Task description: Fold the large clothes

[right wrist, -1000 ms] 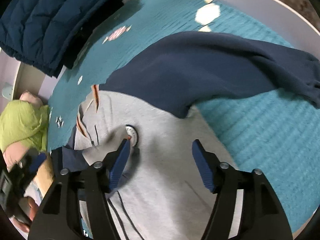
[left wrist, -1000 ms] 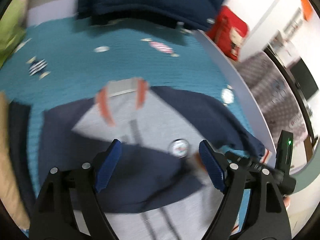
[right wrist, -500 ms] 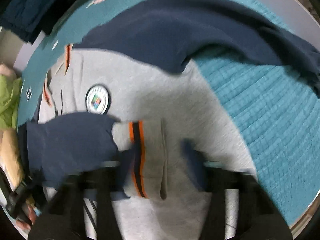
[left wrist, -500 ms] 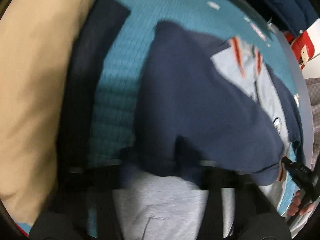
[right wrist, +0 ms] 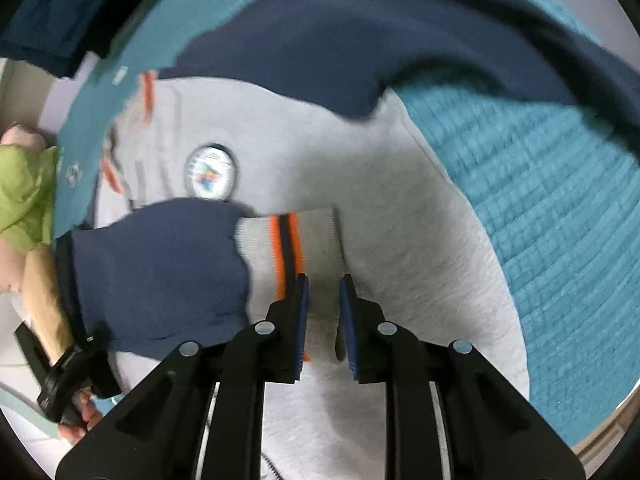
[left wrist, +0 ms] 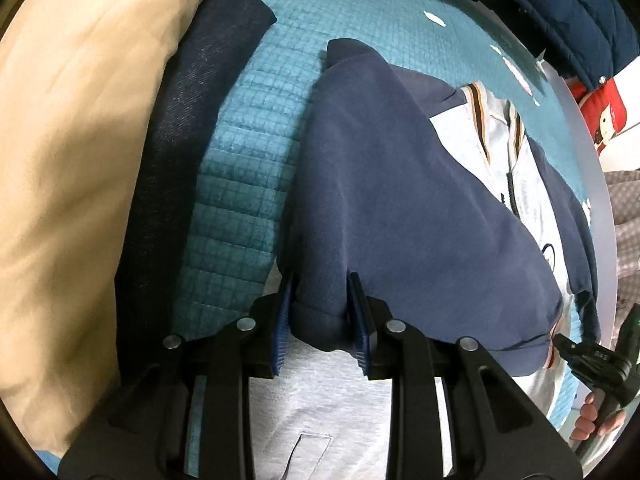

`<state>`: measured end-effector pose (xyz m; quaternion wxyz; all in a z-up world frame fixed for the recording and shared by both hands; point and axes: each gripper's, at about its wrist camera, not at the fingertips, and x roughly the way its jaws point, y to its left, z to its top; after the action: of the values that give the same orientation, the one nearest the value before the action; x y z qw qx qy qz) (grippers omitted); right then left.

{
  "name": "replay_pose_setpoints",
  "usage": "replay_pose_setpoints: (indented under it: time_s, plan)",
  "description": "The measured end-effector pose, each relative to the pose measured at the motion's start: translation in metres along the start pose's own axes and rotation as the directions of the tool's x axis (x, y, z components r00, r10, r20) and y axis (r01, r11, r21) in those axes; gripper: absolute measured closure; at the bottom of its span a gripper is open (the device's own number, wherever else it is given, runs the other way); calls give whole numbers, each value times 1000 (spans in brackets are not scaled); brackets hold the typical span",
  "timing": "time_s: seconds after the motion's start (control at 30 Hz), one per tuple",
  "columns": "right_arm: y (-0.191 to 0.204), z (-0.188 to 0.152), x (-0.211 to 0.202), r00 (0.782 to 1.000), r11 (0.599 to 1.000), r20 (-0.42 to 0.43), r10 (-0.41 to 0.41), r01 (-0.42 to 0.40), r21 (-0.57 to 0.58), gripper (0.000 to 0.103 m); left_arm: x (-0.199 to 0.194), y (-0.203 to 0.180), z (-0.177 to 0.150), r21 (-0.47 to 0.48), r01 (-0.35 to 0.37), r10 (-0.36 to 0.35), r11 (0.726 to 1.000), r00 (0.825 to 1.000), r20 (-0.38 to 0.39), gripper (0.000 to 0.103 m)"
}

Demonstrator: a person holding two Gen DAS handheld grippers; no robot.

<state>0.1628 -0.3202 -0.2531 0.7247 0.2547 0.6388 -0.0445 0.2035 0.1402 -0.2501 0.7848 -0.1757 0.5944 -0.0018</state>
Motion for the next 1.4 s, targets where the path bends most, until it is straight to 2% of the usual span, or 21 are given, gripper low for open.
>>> replay_pose_setpoints:
  time_s: [0.07,0.1,0.2,0.27,0.3,0.33,0.57,0.67,0.77,0.83,0.9,0.93,1.07,1.1,1.17,1.2,1.27,1.3,1.33,1.37,1.4]
  plan:
    - [0,0,-3,999,999,-7,36,-36,3,74,-2,1,-1,-3,6,-6,1000,1000,1,75]
    - [0,1,-3,998,998,-20,67,-67,-5,63,-2,1,-1,-4,9,-9,1000,1000,0,75]
    - [3,7,7,999,999,-11,40,-40,-3,58,1,4,1,-18,22,-22,1000,1000,-11,75]
    - [9,11,10,1000,1000,24,7,-7,-3,65,-1,5,0,-24,30,-30,999,1000,-6,75]
    - [11,12,7,999,1000,47,-11,11,-14,84,-1,6,-1,-20,28,-28,999,1000,-2,76]
    - [13,13,4,998,1000,67,-4,6,-25,91,-1,6,-2,-25,29,-28,999,1000,4,79]
    - [22,19,-23,985,997,165,60,-52,-52,94,-7,9,-4,-54,64,-64,997,998,9,84]
    - [36,33,-54,967,992,233,102,-82,-97,94,-12,11,-6,-75,91,-90,993,996,11,84]
    - [61,53,-81,941,975,282,187,-142,-173,94,-17,7,-10,-74,83,-81,994,996,30,84]
    - [82,64,-95,928,958,295,226,-157,-240,94,-20,5,-12,-78,68,-64,995,997,46,84]
    - [104,69,-103,915,932,282,290,-203,-302,94,-22,8,-15,-105,16,-8,994,997,78,85]
    - [121,70,-109,898,903,276,343,-234,-361,94,-23,9,-15,-111,-9,18,994,996,88,85]
    - [145,61,-114,876,846,267,403,-245,-474,94,-25,20,-17,-136,-45,58,990,994,97,86]
    - [139,61,-106,883,851,267,386,-229,-472,94,-25,24,-18,-147,-38,52,988,994,96,86]
    - [116,66,-77,923,897,265,280,-153,-414,94,-24,26,-20,-146,-13,25,989,997,76,85]
    - [90,74,-48,953,937,229,197,-114,-330,94,-23,25,-21,-139,-4,13,990,998,64,81]
    - [39,84,9,991,986,124,55,-34,-166,94,-18,17,-28,-107,13,-10,994,1000,28,74]
    - [24,84,25,996,993,82,27,-17,-120,94,-13,13,-31,-95,5,-5,995,1000,3,67]
    - [12,80,35,997,995,66,51,-46,-87,93,-10,7,-34,-75,-9,7,997,1000,-27,66]
    - [8,76,33,991,992,99,87,-77,-96,93,-13,3,-36,-56,-24,22,998,999,-36,66]
    - [10,74,30,990,992,110,83,-70,-109,93,-20,-4,-34,-27,-35,35,999,999,-23,66]
